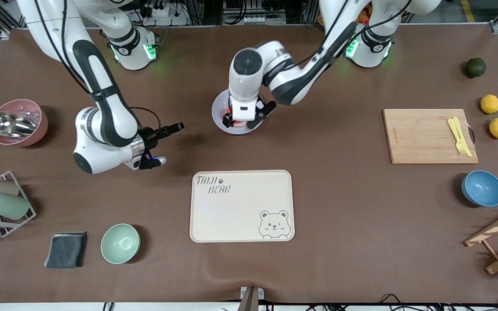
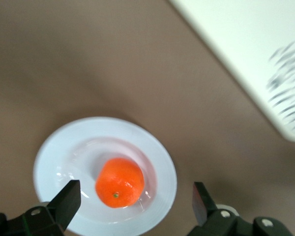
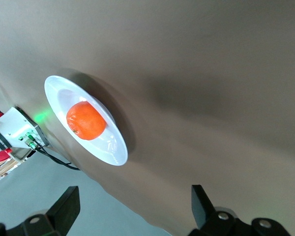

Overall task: Place orange and plate with both arms
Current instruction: 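Withdraw the left gripper while the right gripper grasps the plate rim, then slide the plate with the right gripper onto the bear tray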

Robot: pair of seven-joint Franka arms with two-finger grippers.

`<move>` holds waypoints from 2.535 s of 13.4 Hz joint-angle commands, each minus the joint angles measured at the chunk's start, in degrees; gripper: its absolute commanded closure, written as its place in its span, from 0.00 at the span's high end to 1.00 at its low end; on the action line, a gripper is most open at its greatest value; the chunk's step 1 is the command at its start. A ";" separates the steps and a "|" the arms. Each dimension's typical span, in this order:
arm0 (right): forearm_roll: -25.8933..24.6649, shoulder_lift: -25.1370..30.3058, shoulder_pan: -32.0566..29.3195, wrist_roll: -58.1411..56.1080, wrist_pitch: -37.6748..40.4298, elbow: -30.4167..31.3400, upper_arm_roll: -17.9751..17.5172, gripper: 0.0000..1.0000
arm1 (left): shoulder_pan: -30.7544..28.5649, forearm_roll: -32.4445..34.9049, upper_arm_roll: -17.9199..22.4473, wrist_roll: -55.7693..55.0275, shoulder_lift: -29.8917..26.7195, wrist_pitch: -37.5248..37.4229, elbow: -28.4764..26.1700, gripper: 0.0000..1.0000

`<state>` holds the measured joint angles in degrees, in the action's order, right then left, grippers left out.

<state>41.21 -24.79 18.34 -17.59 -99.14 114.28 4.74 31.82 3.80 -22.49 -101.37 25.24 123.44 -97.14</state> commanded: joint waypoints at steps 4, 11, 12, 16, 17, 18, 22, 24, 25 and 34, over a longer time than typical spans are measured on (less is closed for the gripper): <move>11.25 2.64 7.15 -7.35 -8.61 10.16 0.45 1.00 | -18.16 1.30 0.17 18.95 -16.62 -10.50 -2.09 1.00; 22.68 0.62 13.47 -16.24 -16.00 14.83 0.45 1.00 | -39.09 0.42 0.08 60.35 -21.55 -18.75 1.16 1.00; 23.12 0.09 13.48 -17.12 -16.00 14.83 0.45 1.00 | -41.64 0.25 0.00 66.41 -22.34 -20.15 1.42 1.00; 30.05 -2.63 15.85 -22.82 -16.26 15.44 0.45 1.00 | -49.82 -4.14 0.00 84.19 -24.89 -23.76 2.74 1.00; 31.64 -3.33 16.11 -24.58 -16.26 15.62 0.45 1.00 | -49.84 -5.19 0.78 87.27 -24.63 -25.77 4.57 1.00; 32.52 -4.04 16.20 -25.82 -16.26 15.62 0.45 1.00 | -48.45 -5.12 2.96 88.52 -24.37 -27.27 5.98 1.00; 33.93 -4.57 16.29 -27.76 -16.44 15.53 0.45 0.00 | -34.48 -4.68 18.43 93.18 -24.28 -32.81 10.99 1.00; 33.94 -4.57 16.29 -27.76 -16.26 15.53 0.45 0.00 | -34.28 -5.11 19.59 93.45 -24.80 -34.23 10.75 1.00; 33.94 -4.57 16.29 -27.76 -16.26 15.53 0.45 0.00 | -34.55 -5.20 19.59 93.63 -24.89 -34.84 10.74 1.00; 33.50 -2.47 7.96 -29.78 -8.01 15.44 0.80 0.00 | -34.81 -5.20 18.98 94.07 -27.53 -37.22 8.37 1.00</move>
<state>73.99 -29.05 29.79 -45.36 -109.55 129.19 5.87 -3.00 -0.19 -3.66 -8.84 -0.10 86.84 -87.14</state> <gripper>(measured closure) 0.907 0.000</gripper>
